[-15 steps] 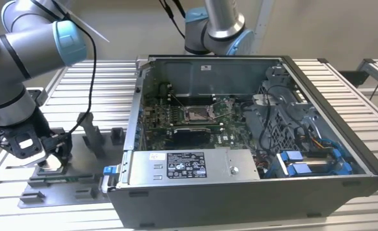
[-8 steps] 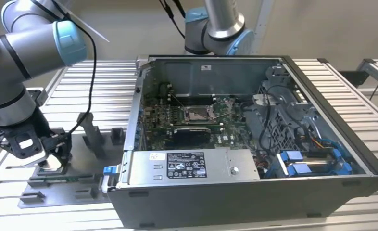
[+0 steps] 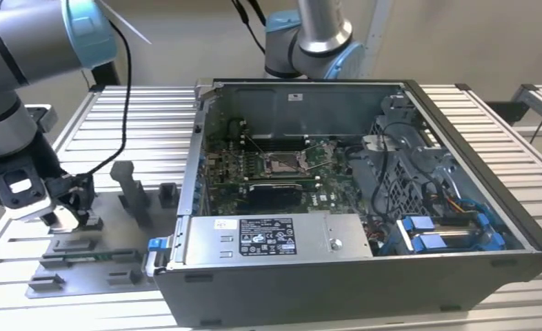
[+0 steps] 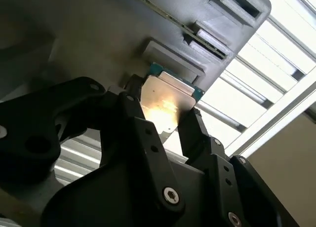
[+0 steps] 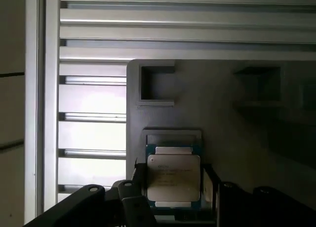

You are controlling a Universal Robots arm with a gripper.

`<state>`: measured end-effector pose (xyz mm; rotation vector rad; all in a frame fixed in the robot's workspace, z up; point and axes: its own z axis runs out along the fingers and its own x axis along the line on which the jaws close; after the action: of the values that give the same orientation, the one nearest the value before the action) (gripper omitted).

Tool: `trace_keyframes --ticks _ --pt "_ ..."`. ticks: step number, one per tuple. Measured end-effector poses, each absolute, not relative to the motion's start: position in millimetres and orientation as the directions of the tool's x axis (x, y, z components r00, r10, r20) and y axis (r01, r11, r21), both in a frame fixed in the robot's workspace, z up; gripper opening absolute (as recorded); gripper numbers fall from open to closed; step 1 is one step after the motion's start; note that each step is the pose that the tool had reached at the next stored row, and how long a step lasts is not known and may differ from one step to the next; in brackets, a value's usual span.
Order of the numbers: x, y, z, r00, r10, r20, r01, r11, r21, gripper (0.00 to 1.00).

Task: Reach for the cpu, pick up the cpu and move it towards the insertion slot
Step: 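Pick up the cpu and move it towards the insertion slot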

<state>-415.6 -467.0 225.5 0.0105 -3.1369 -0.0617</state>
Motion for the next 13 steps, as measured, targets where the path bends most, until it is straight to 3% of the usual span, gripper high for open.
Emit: trace_keyframes --ticks 13 --pt "-416 -466 273 -1.000 -0.006 0.005 -0.006 0.999 0.039 0.00"
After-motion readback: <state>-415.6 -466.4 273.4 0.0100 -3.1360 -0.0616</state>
